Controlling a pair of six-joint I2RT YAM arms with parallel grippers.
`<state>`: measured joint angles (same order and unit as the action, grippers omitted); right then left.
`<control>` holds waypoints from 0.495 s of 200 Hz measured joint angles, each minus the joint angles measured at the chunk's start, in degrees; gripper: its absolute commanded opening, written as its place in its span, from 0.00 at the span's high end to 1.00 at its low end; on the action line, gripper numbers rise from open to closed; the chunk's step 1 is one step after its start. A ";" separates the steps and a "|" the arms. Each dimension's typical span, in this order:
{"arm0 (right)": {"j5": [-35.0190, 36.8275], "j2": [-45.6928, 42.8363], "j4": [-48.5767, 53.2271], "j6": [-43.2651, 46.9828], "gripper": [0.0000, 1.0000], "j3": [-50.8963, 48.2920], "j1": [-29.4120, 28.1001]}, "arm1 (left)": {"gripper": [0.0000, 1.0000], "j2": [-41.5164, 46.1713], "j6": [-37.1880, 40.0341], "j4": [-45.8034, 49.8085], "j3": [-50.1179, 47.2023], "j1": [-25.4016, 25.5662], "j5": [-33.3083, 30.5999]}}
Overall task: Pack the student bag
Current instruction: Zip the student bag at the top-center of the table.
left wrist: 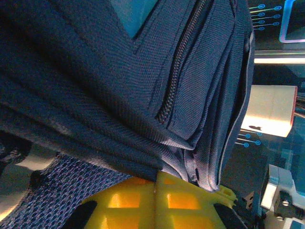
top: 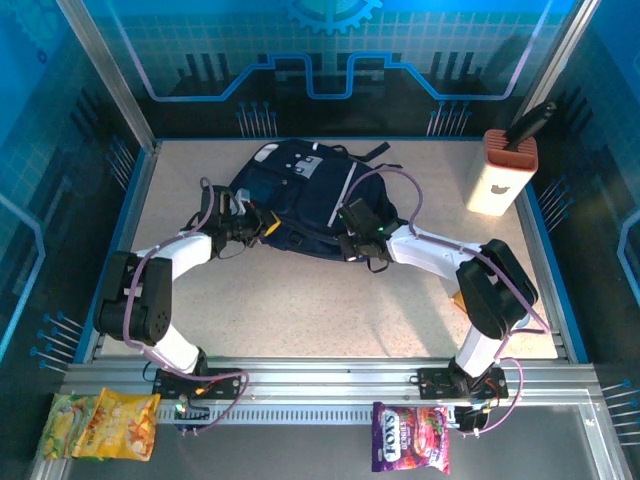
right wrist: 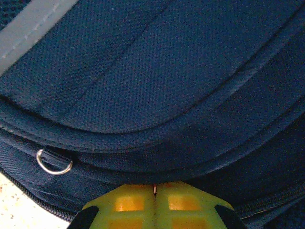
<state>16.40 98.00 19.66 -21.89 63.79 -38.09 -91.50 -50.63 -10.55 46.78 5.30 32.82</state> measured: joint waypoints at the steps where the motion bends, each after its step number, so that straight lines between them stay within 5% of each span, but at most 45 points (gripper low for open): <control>1: 0.04 -0.02 0.02 -0.02 1.00 0.00 0.00 | 1.00 0.00 0.00 0.00 0.00 -0.02 0.02; 99: 14.73 -3.06 6.97 -0.81 1.00 3.10 0.70 | 1.00 -0.07 0.02 0.00 1.09 0.00 0.74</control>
<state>31.14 94.94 26.63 -22.70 66.89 -37.39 -91.57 -50.61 -10.55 47.88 5.30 33.56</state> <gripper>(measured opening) 0.050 0.063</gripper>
